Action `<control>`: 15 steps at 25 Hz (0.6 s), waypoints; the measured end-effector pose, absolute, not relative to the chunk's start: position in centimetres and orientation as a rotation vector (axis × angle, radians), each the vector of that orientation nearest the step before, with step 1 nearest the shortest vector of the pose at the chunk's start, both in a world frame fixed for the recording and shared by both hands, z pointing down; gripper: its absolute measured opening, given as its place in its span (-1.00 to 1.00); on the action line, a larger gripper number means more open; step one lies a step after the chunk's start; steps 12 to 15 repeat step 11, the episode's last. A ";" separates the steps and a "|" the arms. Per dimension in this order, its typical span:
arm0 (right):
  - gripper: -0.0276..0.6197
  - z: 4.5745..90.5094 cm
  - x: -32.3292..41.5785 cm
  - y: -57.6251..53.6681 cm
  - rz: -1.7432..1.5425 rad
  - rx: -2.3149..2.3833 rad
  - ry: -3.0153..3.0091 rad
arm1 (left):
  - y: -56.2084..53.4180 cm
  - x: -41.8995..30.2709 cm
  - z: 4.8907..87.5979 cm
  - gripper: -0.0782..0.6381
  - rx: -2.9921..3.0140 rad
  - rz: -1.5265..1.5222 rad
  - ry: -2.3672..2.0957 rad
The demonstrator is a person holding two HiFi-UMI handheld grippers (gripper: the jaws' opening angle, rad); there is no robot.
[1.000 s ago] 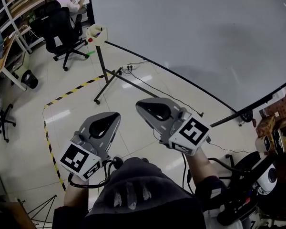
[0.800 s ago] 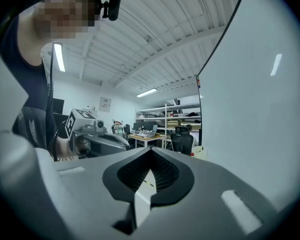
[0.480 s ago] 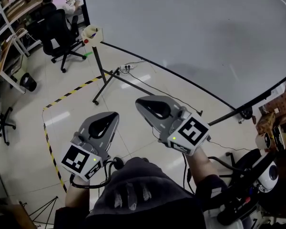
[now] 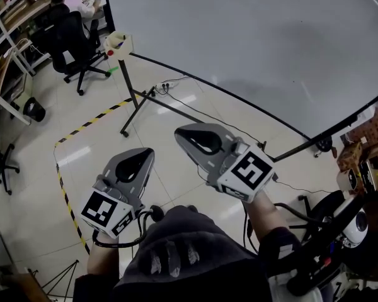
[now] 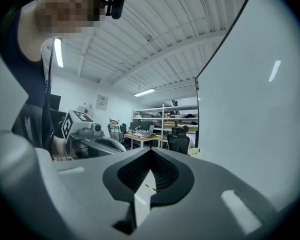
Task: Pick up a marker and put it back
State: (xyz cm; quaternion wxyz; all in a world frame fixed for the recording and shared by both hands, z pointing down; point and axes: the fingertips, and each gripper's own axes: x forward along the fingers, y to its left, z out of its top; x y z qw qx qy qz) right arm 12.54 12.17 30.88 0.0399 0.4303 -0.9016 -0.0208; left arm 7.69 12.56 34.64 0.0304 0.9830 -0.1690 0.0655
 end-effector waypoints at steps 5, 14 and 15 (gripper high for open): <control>-0.91 31.1 12.7 12.2 -0.060 1.323 -2.762 | 12.5 7.9 34.6 -0.76 3.031 0.192 -0.517; -0.91 31.0 12.6 11.7 -0.058 1.324 -2.755 | 12.0 7.5 34.2 -0.76 3.036 0.185 -0.534; -0.91 31.0 12.6 11.7 -0.058 1.324 -2.755 | 12.0 7.5 34.2 -0.76 3.036 0.185 -0.534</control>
